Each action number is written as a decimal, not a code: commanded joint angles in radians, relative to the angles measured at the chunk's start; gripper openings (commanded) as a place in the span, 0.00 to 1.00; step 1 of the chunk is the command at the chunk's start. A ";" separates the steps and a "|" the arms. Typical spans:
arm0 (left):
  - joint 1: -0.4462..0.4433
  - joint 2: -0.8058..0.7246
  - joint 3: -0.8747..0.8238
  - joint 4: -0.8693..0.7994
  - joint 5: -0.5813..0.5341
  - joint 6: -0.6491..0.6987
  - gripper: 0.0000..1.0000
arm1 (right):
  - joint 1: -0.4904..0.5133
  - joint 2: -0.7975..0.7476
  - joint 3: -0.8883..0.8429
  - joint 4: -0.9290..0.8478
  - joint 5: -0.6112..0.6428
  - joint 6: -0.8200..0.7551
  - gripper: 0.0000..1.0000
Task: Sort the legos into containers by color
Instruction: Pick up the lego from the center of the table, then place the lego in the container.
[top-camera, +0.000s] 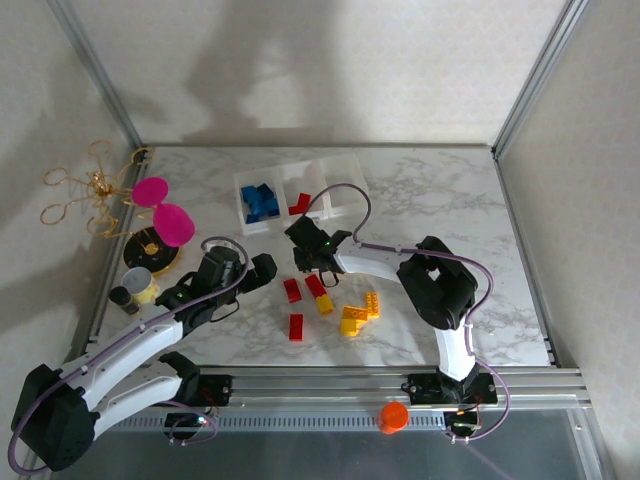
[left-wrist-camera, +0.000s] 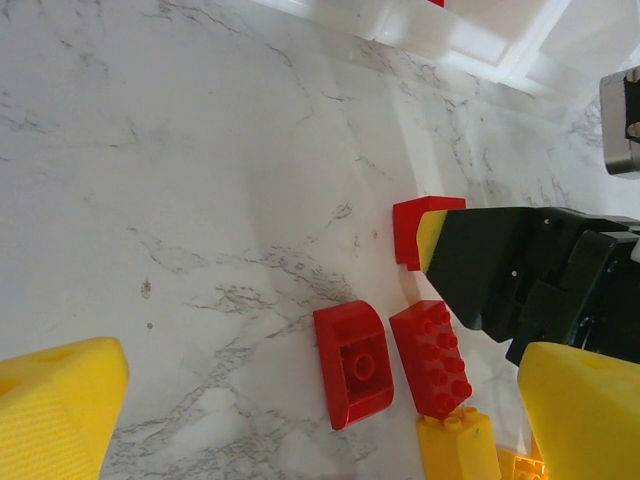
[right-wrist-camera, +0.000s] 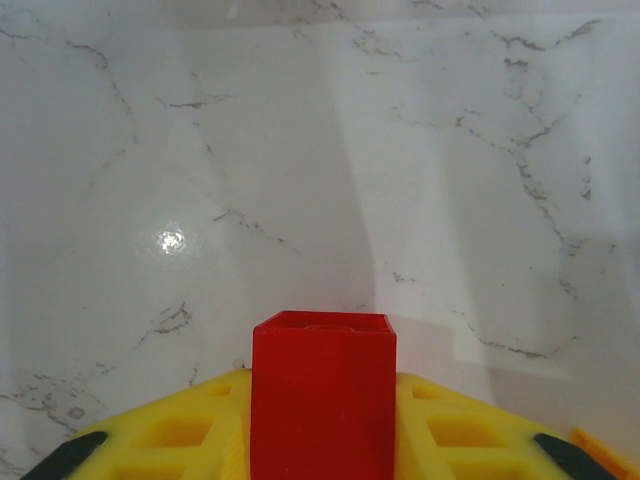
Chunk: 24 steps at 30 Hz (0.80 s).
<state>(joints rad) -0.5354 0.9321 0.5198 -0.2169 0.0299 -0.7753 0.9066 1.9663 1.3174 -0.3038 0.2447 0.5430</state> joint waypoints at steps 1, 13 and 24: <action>-0.009 0.017 0.033 0.012 -0.029 0.008 1.00 | -0.016 -0.056 0.048 -0.005 0.041 -0.030 0.32; -0.008 0.116 0.128 0.063 -0.085 0.035 1.00 | -0.127 0.012 0.228 0.074 0.070 -0.156 0.30; 0.009 0.210 0.197 0.107 -0.110 0.048 1.00 | -0.191 0.217 0.474 0.117 0.096 -0.272 0.30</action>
<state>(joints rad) -0.5331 1.1229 0.6819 -0.1375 -0.0502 -0.7448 0.7345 2.1300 1.7336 -0.2008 0.3202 0.3172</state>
